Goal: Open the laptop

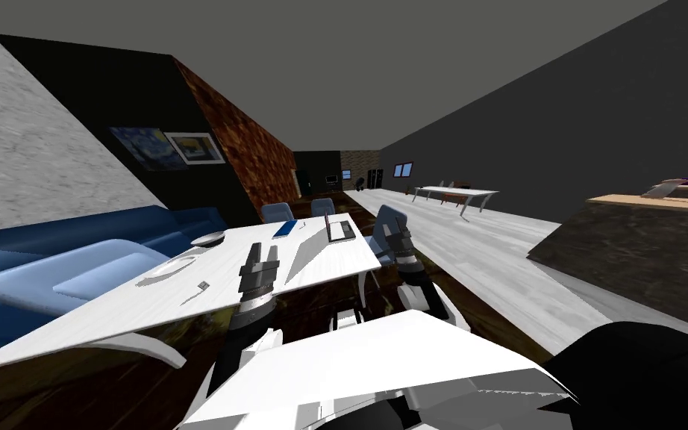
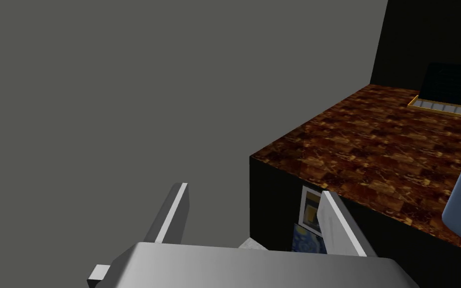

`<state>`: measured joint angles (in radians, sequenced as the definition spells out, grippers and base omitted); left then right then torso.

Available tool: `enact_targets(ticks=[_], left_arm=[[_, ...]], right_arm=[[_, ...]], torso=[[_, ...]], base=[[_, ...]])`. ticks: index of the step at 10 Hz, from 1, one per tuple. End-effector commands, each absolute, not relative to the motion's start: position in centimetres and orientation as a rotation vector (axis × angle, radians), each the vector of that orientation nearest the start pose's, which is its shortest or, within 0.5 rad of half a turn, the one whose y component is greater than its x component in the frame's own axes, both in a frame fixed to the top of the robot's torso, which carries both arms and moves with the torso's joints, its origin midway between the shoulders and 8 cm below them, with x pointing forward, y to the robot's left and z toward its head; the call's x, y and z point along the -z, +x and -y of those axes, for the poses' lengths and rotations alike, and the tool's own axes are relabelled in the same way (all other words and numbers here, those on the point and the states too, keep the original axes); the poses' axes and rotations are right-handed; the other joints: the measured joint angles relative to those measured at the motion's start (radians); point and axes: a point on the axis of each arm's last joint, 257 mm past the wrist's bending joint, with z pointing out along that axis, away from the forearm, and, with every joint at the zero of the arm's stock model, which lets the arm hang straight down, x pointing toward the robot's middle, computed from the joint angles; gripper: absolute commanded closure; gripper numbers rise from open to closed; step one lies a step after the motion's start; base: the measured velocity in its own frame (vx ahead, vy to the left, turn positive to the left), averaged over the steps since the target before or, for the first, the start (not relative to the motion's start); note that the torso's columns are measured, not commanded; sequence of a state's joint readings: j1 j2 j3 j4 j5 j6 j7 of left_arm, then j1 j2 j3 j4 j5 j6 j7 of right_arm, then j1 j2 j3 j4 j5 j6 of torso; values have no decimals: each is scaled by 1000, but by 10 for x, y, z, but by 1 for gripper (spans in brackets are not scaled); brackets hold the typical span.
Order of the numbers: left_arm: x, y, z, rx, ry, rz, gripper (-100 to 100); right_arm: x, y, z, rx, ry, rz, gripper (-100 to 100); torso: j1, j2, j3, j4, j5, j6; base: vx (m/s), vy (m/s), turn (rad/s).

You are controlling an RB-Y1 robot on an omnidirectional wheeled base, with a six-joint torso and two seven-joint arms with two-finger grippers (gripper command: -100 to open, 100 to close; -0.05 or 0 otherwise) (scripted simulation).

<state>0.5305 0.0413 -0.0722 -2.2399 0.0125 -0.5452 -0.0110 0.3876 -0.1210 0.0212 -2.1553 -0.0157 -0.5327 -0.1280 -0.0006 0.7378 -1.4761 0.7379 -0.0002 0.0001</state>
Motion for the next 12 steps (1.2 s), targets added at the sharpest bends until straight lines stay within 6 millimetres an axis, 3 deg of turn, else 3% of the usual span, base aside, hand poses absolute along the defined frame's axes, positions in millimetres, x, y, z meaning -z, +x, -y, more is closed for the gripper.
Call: enact_targets(ticks=[1, 5, 11, 12], left_arm=[[-4, 345, -257, 1359, -662, -659, 0], [-4, 345, -257, 1359, -662, -659, 0], [-4, 345, -257, 1359, -662, -659, 0], [-4, 345, -257, 1359, -662, -659, 0]], right_arm=[[-24, 385, 261, -1542, 625, -635, -100], [-40, 400, 271, -1617, 637, -575, -100], [-67, 435, 304, -1781, 713, -419, -100], [-75, 435, 302, -1794, 698, -408, -100]], torso=[[2, 0, 0, 0, 0, 0], [1, 0, 0, 0, 0, 0], [1, 0, 0, 0, 0, 0], [2, 0, 0, 0, 0, 0]], base=[[-7, -43, 123], [-8, -52, 144], [-14, -50, 165], [-14, -33, 109]])
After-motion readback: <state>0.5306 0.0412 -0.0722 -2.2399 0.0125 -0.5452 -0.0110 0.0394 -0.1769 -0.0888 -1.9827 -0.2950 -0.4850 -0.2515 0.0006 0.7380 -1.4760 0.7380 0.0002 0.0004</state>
